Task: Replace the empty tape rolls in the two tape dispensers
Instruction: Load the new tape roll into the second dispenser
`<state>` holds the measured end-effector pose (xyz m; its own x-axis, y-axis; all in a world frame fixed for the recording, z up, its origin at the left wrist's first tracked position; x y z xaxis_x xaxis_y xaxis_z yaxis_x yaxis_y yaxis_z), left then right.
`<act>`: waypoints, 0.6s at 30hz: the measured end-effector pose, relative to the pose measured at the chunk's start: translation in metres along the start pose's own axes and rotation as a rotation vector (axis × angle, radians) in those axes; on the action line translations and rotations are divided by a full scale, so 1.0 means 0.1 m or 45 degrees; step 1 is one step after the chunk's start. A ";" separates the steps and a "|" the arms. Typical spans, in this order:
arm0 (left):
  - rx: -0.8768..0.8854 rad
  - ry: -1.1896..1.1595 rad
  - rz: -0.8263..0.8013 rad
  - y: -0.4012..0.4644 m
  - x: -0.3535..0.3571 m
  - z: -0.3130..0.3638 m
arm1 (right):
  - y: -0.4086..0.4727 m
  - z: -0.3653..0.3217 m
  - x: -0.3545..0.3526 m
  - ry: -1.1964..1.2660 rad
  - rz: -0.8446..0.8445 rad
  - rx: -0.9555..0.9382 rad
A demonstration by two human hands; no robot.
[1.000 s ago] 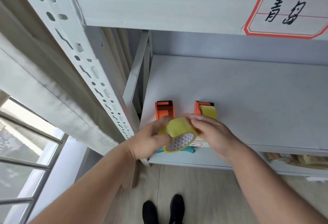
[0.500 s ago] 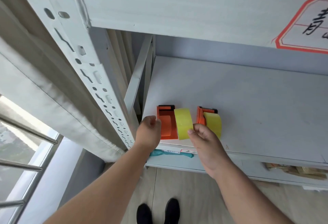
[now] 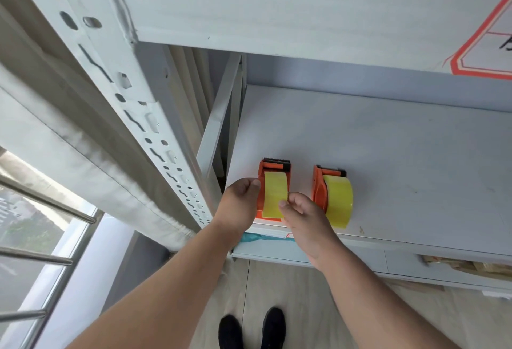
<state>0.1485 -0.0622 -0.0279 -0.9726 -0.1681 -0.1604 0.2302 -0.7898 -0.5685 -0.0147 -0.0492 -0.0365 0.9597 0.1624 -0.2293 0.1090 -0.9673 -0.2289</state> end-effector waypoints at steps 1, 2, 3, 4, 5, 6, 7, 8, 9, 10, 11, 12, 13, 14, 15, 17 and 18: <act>0.005 -0.020 -0.014 -0.01 0.01 0.00 | 0.00 -0.04 0.00 -0.031 0.000 -0.026; 0.008 -0.046 -0.030 -0.01 0.03 -0.02 | 0.00 -0.07 0.01 -0.094 0.003 -0.070; 0.005 -0.073 -0.043 -0.01 0.05 -0.03 | -0.01 -0.12 0.01 -0.174 -0.004 -0.137; 0.001 -0.098 -0.058 -0.01 0.06 -0.03 | -0.02 -0.15 0.02 -0.264 -0.020 -0.201; -0.009 -0.133 -0.076 -0.01 0.07 -0.03 | -0.04 -0.18 0.05 -0.338 -0.041 -0.239; -0.021 -0.175 -0.098 0.01 0.08 -0.05 | -0.04 -0.20 0.07 -0.386 -0.069 -0.244; -0.044 -0.213 -0.116 0.01 0.08 -0.06 | -0.05 -0.21 0.09 -0.407 -0.101 -0.231; -0.066 -0.248 -0.137 0.03 0.08 -0.08 | -0.04 -0.19 0.11 -0.421 -0.130 -0.219; -0.088 -0.275 -0.166 0.04 0.07 -0.10 | -0.03 -0.18 0.11 -0.433 -0.161 -0.202; -0.100 -0.293 -0.196 0.04 0.06 -0.13 | -0.02 -0.16 0.12 -0.455 -0.190 -0.183; -0.104 -0.299 -0.233 0.03 0.05 -0.14 | -0.02 -0.15 0.11 -0.472 -0.210 -0.167; -0.104 -0.288 -0.261 0.02 0.05 -0.16 | -0.02 -0.14 0.10 -0.485 -0.225 -0.156; -0.094 -0.255 -0.284 0.00 0.05 -0.17 | -0.01 -0.14 0.09 -0.491 -0.234 -0.151; -0.076 -0.212 -0.292 -0.02 0.05 -0.18 | 0.00 -0.12 0.09 -0.488 -0.240 -0.155; -0.057 -0.167 -0.298 -0.04 0.06 -0.18 | 0.01 -0.11 0.08 -0.478 -0.241 -0.158; -0.031 -0.099 -0.309 -0.03 0.06 -0.18 | 0.04 -0.10 0.07 -0.483 -0.229 -0.166; -0.020 -0.068 -0.323 -0.02 0.07 -0.17 | 0.04 -0.11 0.06 -0.497 -0.224 -0.173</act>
<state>0.1416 -0.0514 -0.0415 -0.9995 0.0030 0.0316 -0.0213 -0.8016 -0.5975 -0.0059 -0.0546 -0.0281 0.7566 0.3627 -0.5441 0.3197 -0.9310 -0.1760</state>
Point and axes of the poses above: each hand's wrist, its own y-axis towards the middle knuckle, its own x-axis out of the palm, z = x × y, the point moved 1 cm from there along y, towards the middle knuckle, and after that the axes turned 10 degrees about -x, right-handed, at the moved point
